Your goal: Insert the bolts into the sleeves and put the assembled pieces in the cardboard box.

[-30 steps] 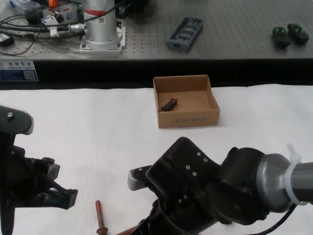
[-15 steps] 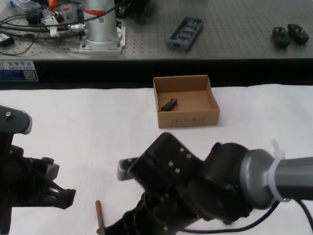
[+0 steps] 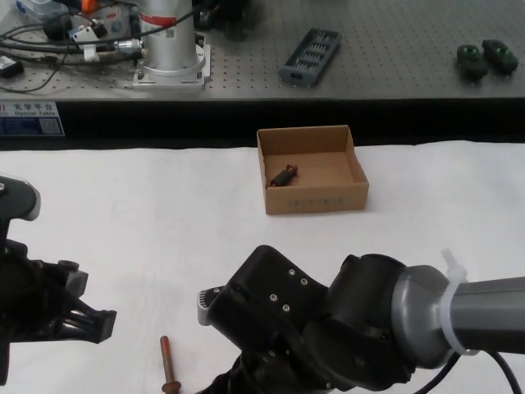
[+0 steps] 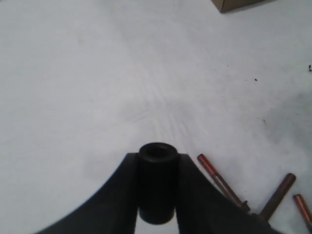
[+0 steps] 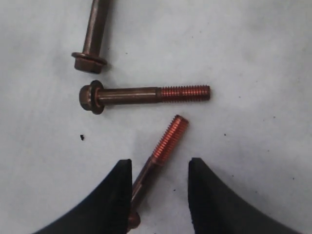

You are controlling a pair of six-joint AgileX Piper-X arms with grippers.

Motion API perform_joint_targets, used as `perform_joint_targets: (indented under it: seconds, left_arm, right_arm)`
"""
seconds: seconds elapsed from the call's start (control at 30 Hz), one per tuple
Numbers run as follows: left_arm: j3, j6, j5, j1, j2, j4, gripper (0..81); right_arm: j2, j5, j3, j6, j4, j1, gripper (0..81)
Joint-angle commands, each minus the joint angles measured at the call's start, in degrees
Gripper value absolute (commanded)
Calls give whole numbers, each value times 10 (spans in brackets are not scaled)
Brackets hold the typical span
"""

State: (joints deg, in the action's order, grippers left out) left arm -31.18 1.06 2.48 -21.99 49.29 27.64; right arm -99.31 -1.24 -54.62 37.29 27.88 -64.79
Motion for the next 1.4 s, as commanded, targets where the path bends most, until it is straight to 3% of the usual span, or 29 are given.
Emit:
perform_joint_targets:
  seconds: [0.0,0.5,0.8,0.93,1.1,1.37]
  left_arm:
    - [-1,-11,-3,2,-6,-9,114]
    - [-1,-11,-3,2,-6,-9,114]
    - [-1,-11,-2,2,-6,-8,114]
    - [-1,-11,-2,2,-6,-8,114]
    - [-1,-11,-2,2,-6,-8,114]
    - [-1,-11,-2,2,-6,-8,114]
  right_arm:
    - [1,3,-5,4,1,0,295]
    - [-16,3,-5,35,-12,-46,295]
    - [-24,3,-5,51,6,-45,295]
    - [-24,3,-5,49,8,-45,205]
    - [-24,3,-5,-15,52,-45,44]
    - [-24,95,-5,-175,201,-31,38]
